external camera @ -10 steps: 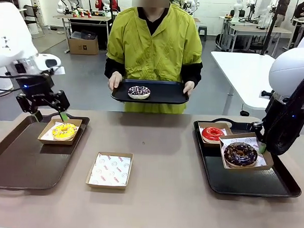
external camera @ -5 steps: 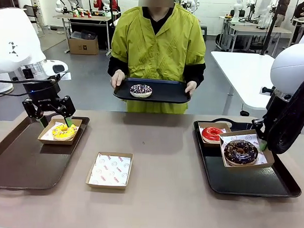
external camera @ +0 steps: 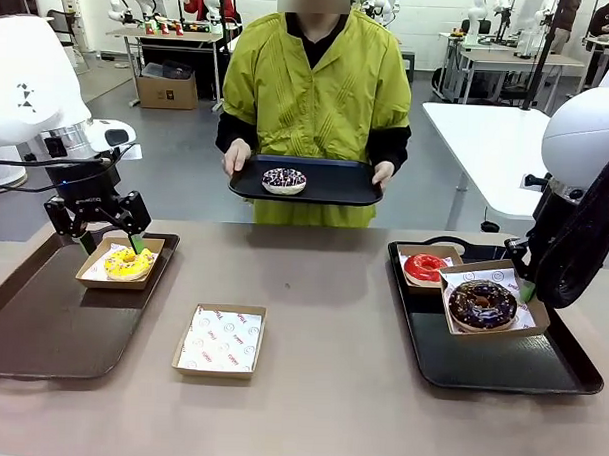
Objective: Individually package the donuts and arrange them on the tray.
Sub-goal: Place the picked Paper togo box on the Handle tray while simultaneously picking up another Paper togo box from the table with the other hand.
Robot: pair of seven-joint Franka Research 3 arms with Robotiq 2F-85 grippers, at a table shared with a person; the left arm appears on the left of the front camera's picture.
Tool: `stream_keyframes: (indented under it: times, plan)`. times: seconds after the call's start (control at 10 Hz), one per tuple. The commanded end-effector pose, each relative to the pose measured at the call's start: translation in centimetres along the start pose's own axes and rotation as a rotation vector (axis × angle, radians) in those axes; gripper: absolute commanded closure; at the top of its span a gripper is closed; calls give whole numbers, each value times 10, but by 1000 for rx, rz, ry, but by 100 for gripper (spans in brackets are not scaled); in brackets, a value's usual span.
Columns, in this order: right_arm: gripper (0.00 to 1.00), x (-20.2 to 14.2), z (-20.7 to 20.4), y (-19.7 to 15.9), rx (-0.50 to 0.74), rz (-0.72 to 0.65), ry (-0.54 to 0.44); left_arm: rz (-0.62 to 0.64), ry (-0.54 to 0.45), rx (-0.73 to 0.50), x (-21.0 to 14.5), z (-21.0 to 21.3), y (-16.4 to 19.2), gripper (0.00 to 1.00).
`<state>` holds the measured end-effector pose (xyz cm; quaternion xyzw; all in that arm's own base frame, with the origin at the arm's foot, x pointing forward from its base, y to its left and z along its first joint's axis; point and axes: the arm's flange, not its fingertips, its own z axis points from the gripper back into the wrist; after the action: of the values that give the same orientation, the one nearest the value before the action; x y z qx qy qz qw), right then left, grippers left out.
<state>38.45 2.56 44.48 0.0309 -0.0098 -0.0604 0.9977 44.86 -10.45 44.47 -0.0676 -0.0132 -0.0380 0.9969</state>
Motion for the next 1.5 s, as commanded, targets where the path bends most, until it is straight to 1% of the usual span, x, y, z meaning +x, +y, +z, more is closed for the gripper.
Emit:
stream_keyframes:
  times: [0.0, 0.1, 0.2, 0.4, 0.5, 0.6, 0.8, 1.0, 1.3, 1.4]
  plan:
    - [98, -3, -1, -2, -7, 1, 1, -1, -9, 7, 1, 1, 1, 8]
    - [98, -3, -1, -2, -7, 1, 1, 0, 0, 0, 0, 0, 0, 8]
    - [98, 0, 0, 0, 0, 0, 0, 14, 39, 9, 2, -8, -2, 8]
    - [98, -1, -4, -11, -23, -27, 1, 15, 12, 52, -3, -6, -19, 8]
    - [98, 0, -5, -20, -51, -48, 6, 23, -11, 96, -9, -6, -35, 8]
    - [98, 4, -6, -27, -63, -75, 16, 8, -14, 130, -10, -7, -50, 8]
    - [98, 18, -13, -35, -95, -121, 40, -18, -17, 161, -10, -16, -80, 8]
    - [98, 32, -25, -33, -109, -121, 72, 15, -10, 141, -8, -32, -104, 8]
    - [98, 47, -40, -28, -114, -120, 100, 79, -44, 130, -14, -61, -120, 8]
    - [98, 52, -46, -27, -104, -123, 105, 78, -66, 128, -16, -69, -122, 8]
